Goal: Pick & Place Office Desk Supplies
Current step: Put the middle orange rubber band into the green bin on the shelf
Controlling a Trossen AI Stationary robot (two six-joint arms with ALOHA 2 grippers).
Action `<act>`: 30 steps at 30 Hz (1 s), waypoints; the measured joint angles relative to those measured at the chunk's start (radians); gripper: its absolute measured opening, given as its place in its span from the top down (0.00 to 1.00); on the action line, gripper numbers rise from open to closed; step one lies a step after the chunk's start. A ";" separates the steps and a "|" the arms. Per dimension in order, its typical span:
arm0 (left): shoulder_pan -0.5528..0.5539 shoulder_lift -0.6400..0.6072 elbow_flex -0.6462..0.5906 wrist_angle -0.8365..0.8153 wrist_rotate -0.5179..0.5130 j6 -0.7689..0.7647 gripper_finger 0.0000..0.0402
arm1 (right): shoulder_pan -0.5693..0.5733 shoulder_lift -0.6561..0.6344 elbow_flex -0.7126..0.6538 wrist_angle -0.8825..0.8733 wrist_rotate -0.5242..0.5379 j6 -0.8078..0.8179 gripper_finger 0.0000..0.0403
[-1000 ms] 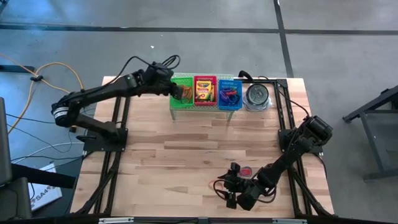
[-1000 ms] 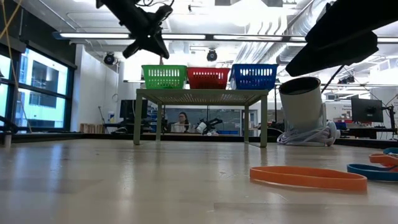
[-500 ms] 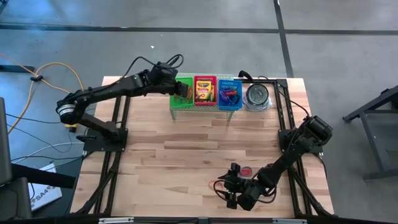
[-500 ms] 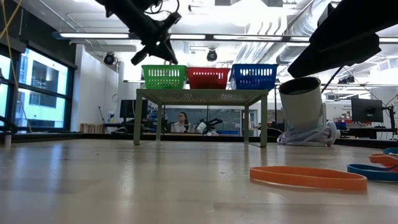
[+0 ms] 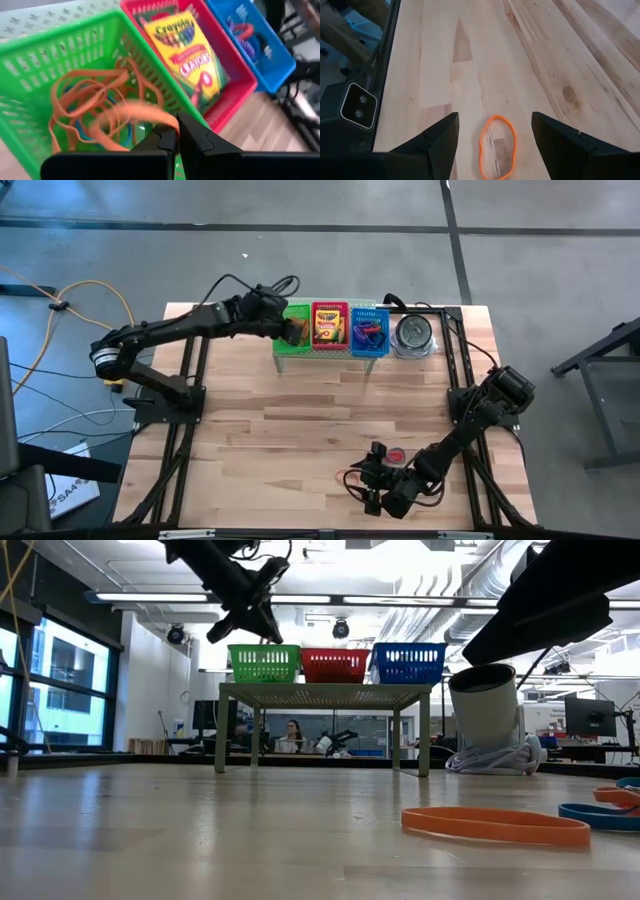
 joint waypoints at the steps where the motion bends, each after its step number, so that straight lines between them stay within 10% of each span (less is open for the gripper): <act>1: -0.005 0.000 0.000 -0.001 0.000 0.007 0.98 | 0.000 0.000 0.000 0.000 0.001 0.000 0.41; 30: -0.039 -0.003 0.000 0.051 -0.062 0.155 0.86 | 0.000 0.001 -0.074 0.127 0.005 -0.004 0.41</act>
